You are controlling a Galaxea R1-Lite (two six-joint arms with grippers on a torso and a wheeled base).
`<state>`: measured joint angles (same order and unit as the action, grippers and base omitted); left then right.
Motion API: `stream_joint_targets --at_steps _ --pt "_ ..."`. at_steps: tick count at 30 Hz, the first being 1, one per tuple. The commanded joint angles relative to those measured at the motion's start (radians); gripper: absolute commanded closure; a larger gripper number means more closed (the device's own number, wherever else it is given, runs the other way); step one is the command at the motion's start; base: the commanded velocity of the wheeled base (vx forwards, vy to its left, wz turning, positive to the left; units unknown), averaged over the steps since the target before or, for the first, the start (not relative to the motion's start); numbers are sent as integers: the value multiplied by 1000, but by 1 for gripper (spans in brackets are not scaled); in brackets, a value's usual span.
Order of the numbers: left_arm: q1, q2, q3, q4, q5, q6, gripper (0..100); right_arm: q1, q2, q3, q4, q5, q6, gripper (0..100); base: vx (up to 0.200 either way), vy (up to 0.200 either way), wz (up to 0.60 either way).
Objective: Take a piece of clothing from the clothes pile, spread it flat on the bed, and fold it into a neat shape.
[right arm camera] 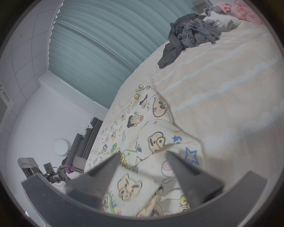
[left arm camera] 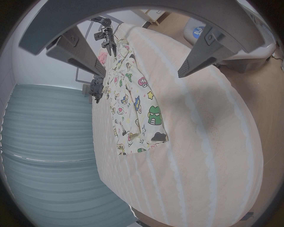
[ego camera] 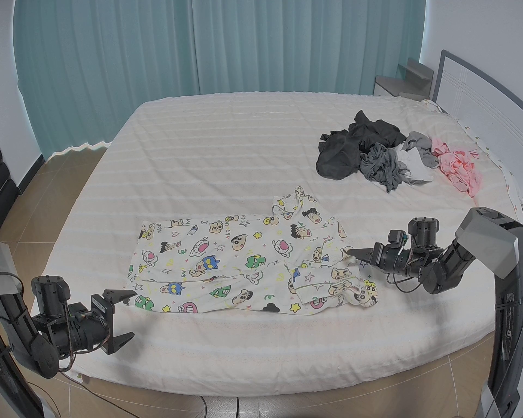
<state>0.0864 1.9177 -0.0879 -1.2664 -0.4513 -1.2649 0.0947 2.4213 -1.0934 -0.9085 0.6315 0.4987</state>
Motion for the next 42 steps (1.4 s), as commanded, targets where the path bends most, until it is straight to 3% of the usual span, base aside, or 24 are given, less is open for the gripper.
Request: stream_joint_targets --at_steps 1,6,11,14,15,16,17,22,24,29,42 --pt "1 -11 -9 -11 23 -2 0 0 -37 46 -15 -67 0 0 0 0 0" --pt "-20 -57 -27 -85 106 1 0 -24 -185 181 -50 -73 12 0 0 0 0" --pt "-30 -74 -142 -27 135 76 0 -21 -343 365 -112 -119 47 0 0 0 0" --pt "-59 -74 -237 104 164 157 0 0 -390 460 -176 -176 87 0 0 0 0" --pt "-82 -69 -322 229 223 206 0 17 -409 521 -237 -211 116 0 0 0 0" --pt "-82 -69 -322 229 223 206 0 17 -409 521 -237 -211 116 0 0 0 0" --pt "-120 -63 -455 418 316 248 0 34 -415 603 -343 -246 161 0 0 0 0" --pt "-215 -17 -688 774 391 254 0 62 -361 744 -635 -259 251 0 0 0 0" --pt "-237 29 -767 843 448 252 0 65 -347 761 -662 -265 244 0 0 0 0" --pt "-252 172 -898 871 526 252 0 63 -357 765 -658 -260 250 0 0 0 0" --pt "-266 268 -995 972 537 256 0 71 -380 797 -658 -257 247 0 0 0 0"
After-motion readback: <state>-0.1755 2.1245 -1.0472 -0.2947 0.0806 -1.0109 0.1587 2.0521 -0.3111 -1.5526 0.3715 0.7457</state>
